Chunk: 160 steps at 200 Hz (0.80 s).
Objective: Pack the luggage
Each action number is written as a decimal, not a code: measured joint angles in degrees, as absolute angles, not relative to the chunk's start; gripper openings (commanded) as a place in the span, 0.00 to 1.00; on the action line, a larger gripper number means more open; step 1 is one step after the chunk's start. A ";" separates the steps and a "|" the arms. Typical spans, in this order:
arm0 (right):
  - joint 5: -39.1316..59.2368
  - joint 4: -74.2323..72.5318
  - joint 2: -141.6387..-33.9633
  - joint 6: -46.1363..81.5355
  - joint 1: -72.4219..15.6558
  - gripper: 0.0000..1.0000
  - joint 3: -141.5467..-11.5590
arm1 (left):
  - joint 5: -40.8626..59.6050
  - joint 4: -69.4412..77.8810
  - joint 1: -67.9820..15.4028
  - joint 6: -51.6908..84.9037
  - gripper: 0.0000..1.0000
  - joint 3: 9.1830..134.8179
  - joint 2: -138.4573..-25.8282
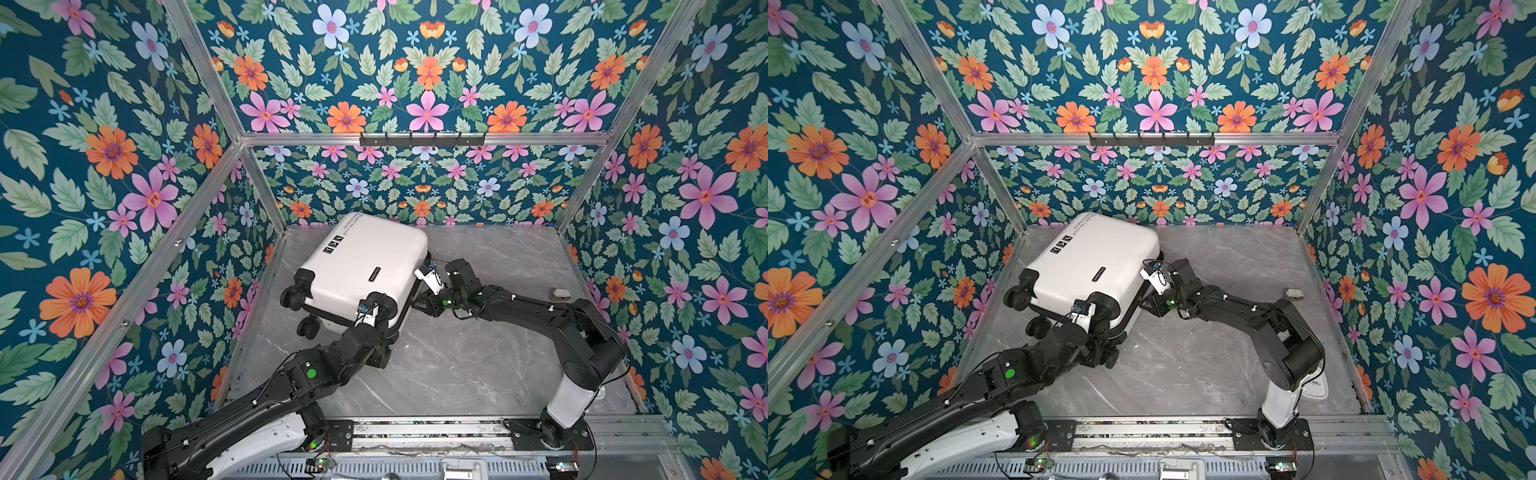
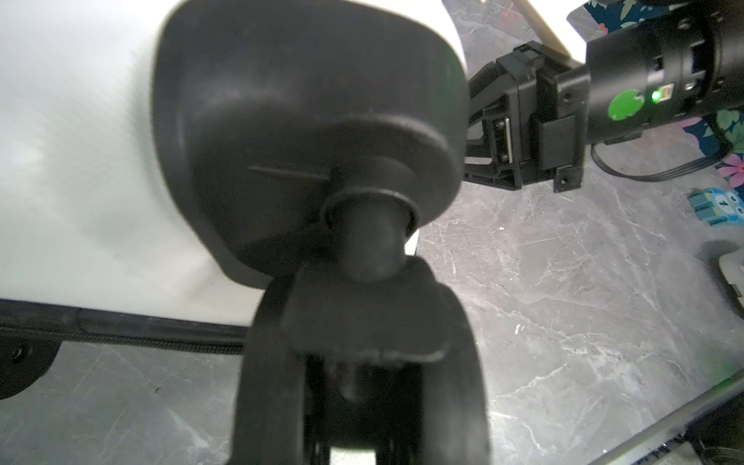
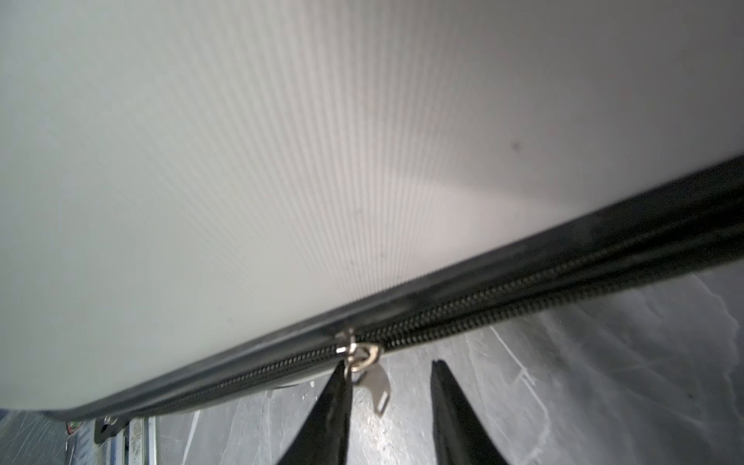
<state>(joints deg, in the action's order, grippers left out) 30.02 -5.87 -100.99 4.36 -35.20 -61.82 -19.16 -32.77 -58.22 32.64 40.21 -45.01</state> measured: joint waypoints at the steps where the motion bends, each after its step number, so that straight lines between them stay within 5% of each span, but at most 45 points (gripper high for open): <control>1: 30.02 -5.89 -100.99 4.36 -35.20 0.30 -61.84 | -19.16 -32.77 -58.22 32.64 0.00 40.21 -45.01; 59: 31.11 -6.63 -101.51 5.65 -35.22 0.25 -62.11 | -19.14 -32.75 -58.22 32.73 0.00 40.21 -45.06; 160: 31.00 -8.62 -102.39 7.35 -35.40 0.00 -62.22 | -19.40 -32.36 -58.13 33.93 0.00 40.10 -45.08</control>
<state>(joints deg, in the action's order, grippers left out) 31.00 -8.62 -102.39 7.35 -35.40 -62.22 -19.40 -32.36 -58.13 33.93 40.10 -45.08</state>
